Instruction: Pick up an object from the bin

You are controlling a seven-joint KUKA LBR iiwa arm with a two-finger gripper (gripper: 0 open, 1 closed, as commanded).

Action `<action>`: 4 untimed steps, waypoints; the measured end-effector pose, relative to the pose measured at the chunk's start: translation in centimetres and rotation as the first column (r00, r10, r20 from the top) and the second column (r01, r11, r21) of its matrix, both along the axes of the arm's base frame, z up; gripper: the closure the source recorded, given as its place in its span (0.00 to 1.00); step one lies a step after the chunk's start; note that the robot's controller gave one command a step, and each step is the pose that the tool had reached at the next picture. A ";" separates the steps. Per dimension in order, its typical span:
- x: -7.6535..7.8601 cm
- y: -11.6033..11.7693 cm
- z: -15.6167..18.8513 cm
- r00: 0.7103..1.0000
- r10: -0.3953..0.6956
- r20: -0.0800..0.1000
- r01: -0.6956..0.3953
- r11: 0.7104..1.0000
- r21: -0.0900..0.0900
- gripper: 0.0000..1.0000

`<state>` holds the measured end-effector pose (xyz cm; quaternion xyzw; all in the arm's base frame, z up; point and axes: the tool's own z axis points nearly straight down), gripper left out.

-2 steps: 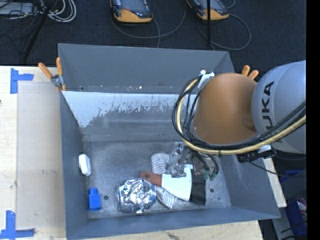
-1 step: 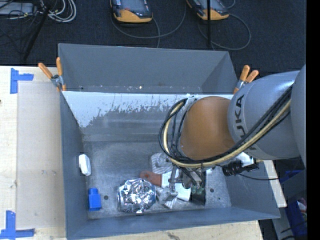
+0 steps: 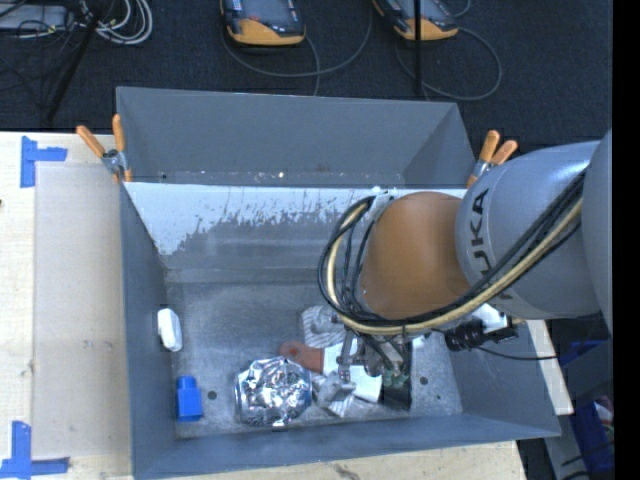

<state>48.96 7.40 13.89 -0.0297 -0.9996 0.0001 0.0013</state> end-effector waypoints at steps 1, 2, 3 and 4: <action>-1.0 1.6 -5.9 0.995 0.093 0.026 -0.093 0.996 -0.003 1.00; -1.0 1.6 -5.9 0.995 0.093 0.026 -0.093 0.996 -0.003 1.00; -1.0 1.6 -5.8 0.995 0.094 0.026 -0.094 0.996 -0.003 1.00; 0.1 1.3 -3.1 0.980 0.197 0.009 -0.197 0.980 -0.001 1.00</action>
Offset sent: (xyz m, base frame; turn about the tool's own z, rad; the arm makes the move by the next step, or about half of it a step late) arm 0.0000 0.0000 0.0000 0.0000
